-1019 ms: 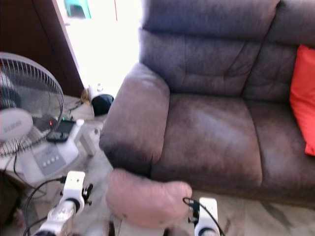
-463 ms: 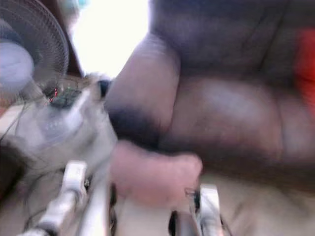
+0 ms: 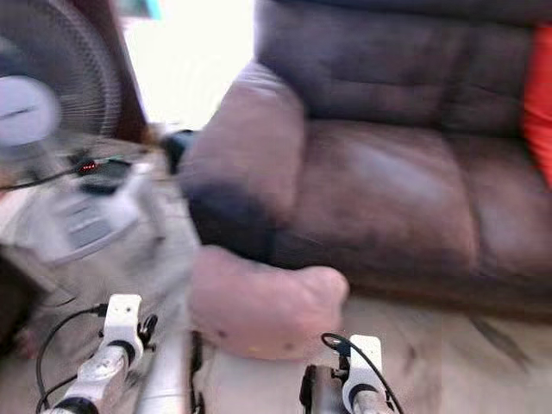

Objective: Move the pillow to the sofa from floor

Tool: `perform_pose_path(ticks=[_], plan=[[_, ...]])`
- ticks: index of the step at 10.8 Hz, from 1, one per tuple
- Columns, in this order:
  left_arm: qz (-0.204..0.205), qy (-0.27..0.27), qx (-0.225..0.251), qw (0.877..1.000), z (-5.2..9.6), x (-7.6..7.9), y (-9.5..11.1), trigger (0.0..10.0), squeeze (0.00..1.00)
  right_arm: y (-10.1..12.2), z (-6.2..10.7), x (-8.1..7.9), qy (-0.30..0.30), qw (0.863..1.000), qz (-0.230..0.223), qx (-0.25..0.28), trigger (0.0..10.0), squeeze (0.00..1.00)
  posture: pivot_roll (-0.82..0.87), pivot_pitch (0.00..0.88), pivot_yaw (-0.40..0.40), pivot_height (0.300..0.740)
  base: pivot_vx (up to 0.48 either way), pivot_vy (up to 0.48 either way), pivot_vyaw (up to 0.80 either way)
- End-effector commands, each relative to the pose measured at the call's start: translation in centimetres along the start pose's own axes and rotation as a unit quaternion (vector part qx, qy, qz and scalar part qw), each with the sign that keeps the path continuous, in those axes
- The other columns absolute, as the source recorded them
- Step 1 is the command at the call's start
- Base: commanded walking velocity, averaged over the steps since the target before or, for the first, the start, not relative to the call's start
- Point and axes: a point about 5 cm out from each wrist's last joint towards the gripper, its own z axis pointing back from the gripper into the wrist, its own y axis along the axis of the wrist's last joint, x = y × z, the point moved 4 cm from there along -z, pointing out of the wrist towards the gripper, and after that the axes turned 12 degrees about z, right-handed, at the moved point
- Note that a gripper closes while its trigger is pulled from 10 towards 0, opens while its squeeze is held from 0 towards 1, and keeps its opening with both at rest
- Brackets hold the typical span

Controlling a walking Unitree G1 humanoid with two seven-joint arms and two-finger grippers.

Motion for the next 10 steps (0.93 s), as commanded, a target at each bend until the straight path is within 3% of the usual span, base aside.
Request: perform_pose_path(ticks=[1,7,10], plan=[[0.008,-0.001,0.014,1.0,-0.1,0.0,0.7,10.0,0.0,0.0,0.0,0.2,-0.004,1.0,-0.005,-0.001,10.0,0.0,0.11,0.075,-0.049,0.579,0.0,0.0,0.0],[0.009,0.001,0.009,1.0,-0.1,-0.1,0.4,10.0,0.0,0.5,-0.1,0.6,-0.014,1.0,-0.016,0.006,10.0,0.0,0.11,0.082,-0.048,0.579,0.0,0.0,0.0],[0.009,0.001,0.02,1.0,-0.2,0.0,0.9,10.0,0.0,1.8,-0.4,0.7,-0.017,0.999,-0.012,0.026,10.0,0.0,0.1,0.083,-0.049,0.555,0.0,0.0,0.0]])
